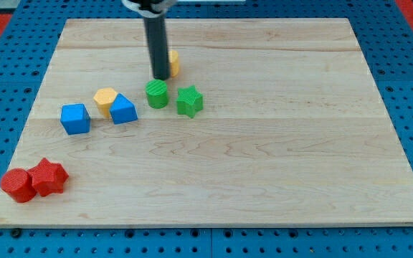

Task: Move green blocks to the centre of the board

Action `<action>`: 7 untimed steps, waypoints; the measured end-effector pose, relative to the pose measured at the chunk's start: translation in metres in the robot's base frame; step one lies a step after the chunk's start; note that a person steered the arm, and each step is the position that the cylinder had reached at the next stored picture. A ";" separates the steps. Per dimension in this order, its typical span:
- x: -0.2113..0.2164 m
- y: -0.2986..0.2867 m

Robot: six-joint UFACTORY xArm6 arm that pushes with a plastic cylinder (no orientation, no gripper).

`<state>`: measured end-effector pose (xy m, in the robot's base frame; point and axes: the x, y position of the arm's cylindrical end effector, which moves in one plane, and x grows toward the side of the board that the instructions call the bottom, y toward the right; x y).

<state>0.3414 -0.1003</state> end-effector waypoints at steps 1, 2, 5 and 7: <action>0.001 -0.058; 0.018 -0.088; 0.052 0.005; 0.053 0.071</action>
